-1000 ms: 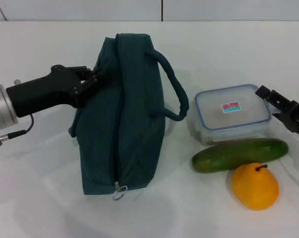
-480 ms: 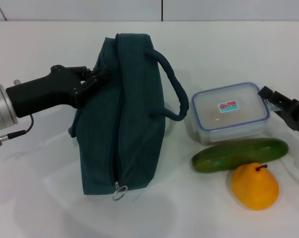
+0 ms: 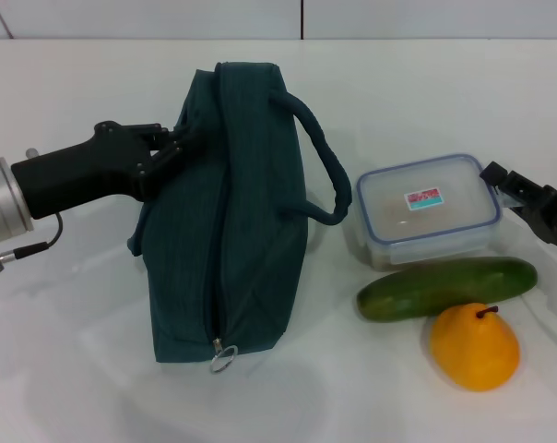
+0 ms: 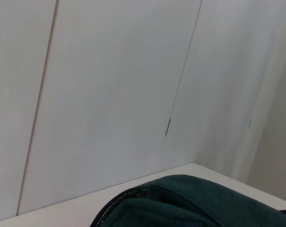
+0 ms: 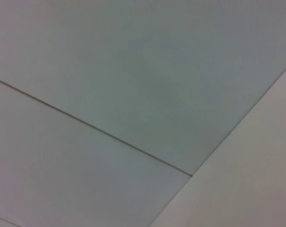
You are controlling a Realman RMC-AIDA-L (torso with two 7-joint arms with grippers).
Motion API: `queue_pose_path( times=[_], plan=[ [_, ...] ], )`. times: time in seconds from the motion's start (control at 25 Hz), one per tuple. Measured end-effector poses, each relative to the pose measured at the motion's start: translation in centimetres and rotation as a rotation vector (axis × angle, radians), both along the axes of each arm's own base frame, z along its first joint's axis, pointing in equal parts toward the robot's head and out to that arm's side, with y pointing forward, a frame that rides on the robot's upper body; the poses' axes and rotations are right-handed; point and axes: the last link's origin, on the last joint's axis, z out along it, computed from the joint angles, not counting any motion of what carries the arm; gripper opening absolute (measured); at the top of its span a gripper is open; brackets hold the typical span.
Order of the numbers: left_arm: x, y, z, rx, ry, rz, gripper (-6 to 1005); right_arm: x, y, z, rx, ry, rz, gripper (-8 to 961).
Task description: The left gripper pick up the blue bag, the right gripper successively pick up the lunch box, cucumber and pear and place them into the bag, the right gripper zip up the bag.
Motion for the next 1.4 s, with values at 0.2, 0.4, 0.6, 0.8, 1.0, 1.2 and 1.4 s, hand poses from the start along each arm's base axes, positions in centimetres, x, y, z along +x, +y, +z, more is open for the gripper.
queue_pose_path(
  times=[0.2,0.4,0.6,0.8,1.0,1.2,1.4],
  plan=[
    [-0.04,-0.01,-0.15,-0.001,-0.001,0.001,90,0.01,-0.02,0.03,0.007,-0.01,0.007,258],
    [0.13,0.15,-0.18,0.002,0.002,-0.007,90,-0.13,0.03,0.03,0.01,-0.016,0.019,211],
    [0.18,0.17,-0.19,0.001,0.002,-0.01,91,-0.28,0.16,-0.01,0.008,-0.021,0.026,205],
    [0.17,0.18,-0.19,0.002,0.002,-0.009,89,-0.18,0.16,-0.01,0.008,-0.024,0.021,198],
    [0.17,0.19,-0.18,0.002,0.002,-0.009,87,-0.32,0.31,0.04,0.01,-0.027,0.03,186],
    [0.26,0.13,-0.16,0.0,-0.003,-0.014,87,-0.18,0.3,0.08,0.02,-0.048,0.035,152],
    [0.34,0.09,-0.16,-0.003,-0.006,-0.019,87,-0.71,0.62,0.13,0.022,-0.085,0.089,110]
  ],
)
